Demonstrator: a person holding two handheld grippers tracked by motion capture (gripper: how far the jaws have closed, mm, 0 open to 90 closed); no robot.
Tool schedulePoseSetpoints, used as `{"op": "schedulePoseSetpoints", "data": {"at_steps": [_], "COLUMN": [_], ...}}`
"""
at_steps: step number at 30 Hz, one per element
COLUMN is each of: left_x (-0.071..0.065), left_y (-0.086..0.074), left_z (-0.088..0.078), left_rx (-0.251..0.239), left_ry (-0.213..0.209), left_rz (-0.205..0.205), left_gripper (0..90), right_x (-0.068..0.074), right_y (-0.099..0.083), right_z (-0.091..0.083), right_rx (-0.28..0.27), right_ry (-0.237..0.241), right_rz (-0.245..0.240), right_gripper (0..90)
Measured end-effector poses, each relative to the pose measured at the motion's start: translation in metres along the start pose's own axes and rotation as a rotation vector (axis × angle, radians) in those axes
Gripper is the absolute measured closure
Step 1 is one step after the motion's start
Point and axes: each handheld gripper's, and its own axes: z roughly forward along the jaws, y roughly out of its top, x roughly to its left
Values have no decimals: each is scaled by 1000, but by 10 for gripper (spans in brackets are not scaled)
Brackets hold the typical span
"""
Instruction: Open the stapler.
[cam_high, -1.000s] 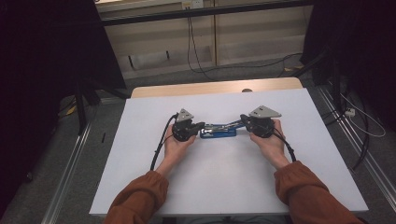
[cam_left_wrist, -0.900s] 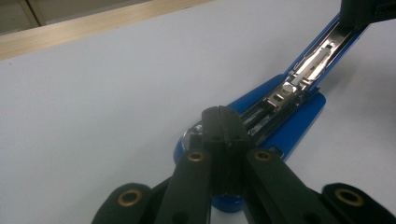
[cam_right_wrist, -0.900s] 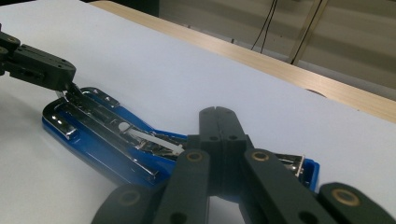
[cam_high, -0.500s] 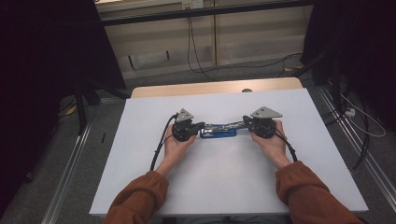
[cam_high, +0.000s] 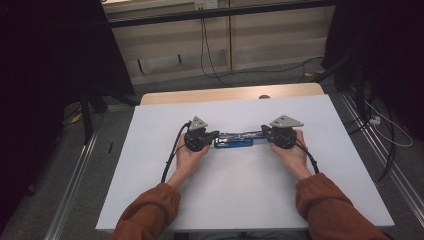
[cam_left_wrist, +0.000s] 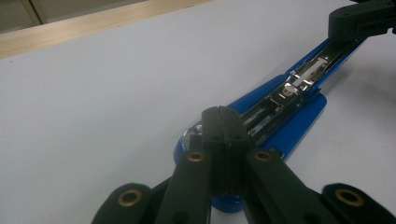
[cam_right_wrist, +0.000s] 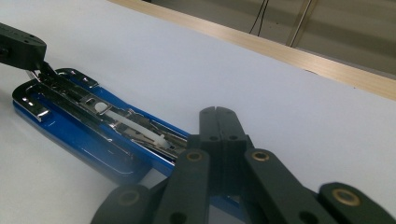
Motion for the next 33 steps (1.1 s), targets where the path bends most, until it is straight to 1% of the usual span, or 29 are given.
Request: {"op": "schedulePoseSetpoints", "data": {"at_steps": [2, 3, 6, 10, 12, 14, 16, 17, 18, 19, 20, 23, 25, 26, 28, 30, 31, 33], "left_x": [-1, -1, -2, -2, -2, -2, -2, -4, -5, -6, -8, -9, -9, -9, -9, -10, -10, -12], "left_y": [1, 1, 3, 5, 5, 5, 6, 6, 7, 8, 9, 12, 13, 13, 13, 14, 14, 15], "left_z": [0, -1, -2, -3, -3, -4, -4, -4, -5, -5, -5, -9, -11, -12, -12, -14, -14, -15], "left_rx": [-1, -3, -8, -12, -14, -22, -20, -22, -19, -22, -31, -59, -61, -63, -60, -61, -66, -65], "left_ry": [2, 2, 5, 6, 7, -2, -9, -7, -9, -9, -8, -2, -2, 1, 16, 12, 10, 17], "left_rz": [1, 11, 22, 27, 25, 15, 13, -1, -1, 8, 10, 2, -5, -10, -26, -36, -30, -27], "left_gripper": [900, 900, 900, 900, 900, 900, 873, 859, 848, 847, 837, 782, 736, 703, 590, 529, 498, 417], "right_x": [0, -1, -1, -3, -4, -5, -4, -4, -4, -5, -5, -5, -6, -5, -5, -4, -3, -2], "right_y": [0, 0, -1, -1, 0, 0, 0, 0, 0, 0, 0, 1, 2, 1, 0, 0, 0, 1], "right_z": [0, 0, -1, -2, -3, -4, -3, -3, -3, -4, -4, -6, -6, -6, -6, -7, -7, -8], "right_rx": [-4, -3, 1, -2, -7, -11, -11, -12, -19, -24, -30, -44, -46, -46, -40, -41, -39, -44], "right_ry": [6, 9, 15, 16, 20, 24, 30, 32, 34, 34, 34, 45, 48, 52, 53, 63, 62, 69], "right_rz": [2, 1, 7, 19, 32, 36, 39, 39, 39, 35, 36, 45, 49, 49, 50, 57, 62, 70], "right_gripper": [900, 900, 892, 885, 883, 880, 872, 868, 867, 865, 861, 845, 830, 816, 784, 721, 669, 607]}}
